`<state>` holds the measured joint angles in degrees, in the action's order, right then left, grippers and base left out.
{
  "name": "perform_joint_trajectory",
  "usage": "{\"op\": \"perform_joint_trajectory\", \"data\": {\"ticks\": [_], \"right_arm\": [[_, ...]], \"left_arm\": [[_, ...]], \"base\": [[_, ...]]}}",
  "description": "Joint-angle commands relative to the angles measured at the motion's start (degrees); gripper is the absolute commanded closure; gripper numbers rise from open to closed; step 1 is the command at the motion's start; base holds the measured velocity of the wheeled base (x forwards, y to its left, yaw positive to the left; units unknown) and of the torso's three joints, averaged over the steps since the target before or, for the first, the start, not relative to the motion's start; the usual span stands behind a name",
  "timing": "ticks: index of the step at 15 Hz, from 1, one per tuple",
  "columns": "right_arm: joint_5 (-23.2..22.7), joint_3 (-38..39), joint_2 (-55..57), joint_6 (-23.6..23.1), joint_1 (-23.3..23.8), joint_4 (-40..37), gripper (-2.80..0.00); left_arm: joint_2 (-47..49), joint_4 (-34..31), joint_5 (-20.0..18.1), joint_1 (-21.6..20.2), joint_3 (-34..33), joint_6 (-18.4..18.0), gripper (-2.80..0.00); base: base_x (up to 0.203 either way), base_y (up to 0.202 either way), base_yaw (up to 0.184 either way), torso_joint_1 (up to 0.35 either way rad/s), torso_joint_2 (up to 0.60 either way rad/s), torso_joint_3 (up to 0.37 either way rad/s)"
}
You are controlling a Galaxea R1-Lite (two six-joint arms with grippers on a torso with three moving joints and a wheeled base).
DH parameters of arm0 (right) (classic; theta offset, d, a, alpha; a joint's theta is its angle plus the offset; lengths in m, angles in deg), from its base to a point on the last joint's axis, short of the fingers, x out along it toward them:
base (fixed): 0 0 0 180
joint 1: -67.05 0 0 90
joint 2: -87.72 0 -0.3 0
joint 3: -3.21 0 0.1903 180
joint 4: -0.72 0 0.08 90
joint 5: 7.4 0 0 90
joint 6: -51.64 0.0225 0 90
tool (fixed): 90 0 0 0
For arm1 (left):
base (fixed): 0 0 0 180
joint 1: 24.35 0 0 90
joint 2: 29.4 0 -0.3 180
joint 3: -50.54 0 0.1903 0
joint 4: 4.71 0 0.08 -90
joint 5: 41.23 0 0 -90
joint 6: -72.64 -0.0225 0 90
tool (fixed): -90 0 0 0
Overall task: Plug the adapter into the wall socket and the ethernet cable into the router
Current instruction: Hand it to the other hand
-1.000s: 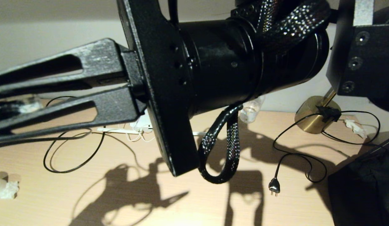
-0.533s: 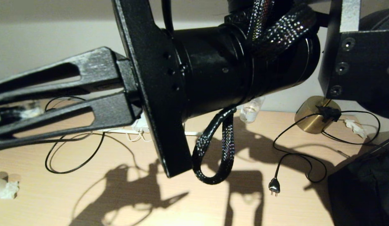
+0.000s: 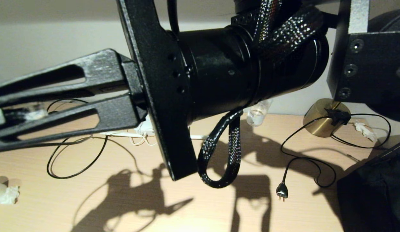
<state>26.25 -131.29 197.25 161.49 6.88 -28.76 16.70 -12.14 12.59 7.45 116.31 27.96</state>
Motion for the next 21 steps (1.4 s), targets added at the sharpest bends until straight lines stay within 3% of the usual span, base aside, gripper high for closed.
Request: {"op": "perform_joint_trajectory", "data": {"ticks": [1, 19, 20, 21], "right_arm": [[-0.33, -0.04, 0.15, 0.63, -0.03, -0.04, 0.00], [-0.33, -0.05, 0.51, 0.46, 0.32, -0.04, 0.00], [-0.33, -0.05, 0.51, 0.46, 0.32, -0.04, 0.00], [-0.33, -0.05, 0.51, 0.46, 0.32, -0.04, 0.00]], "left_arm": [[-0.14, 0.07, -0.20, 0.01, 0.04, -0.23, -2.80], [-1.28, -2.40, -0.12, 0.01, -0.22, -0.23, -2.80], [-1.28, -2.40, -0.12, 0.01, -0.22, -0.23, -2.66], [-1.28, -2.40, -0.12, 0.01, -0.22, -0.23, 0.00]], "base": [[0.000, 0.000, 0.000, 0.000, 0.00, 0.000], [0.000, 0.000, 0.000, 0.000, 0.00, 0.000], [0.000, 0.000, 0.000, 0.000, 0.00, 0.000], [0.000, 0.000, 0.000, 0.000, 0.00, 0.000]]}}
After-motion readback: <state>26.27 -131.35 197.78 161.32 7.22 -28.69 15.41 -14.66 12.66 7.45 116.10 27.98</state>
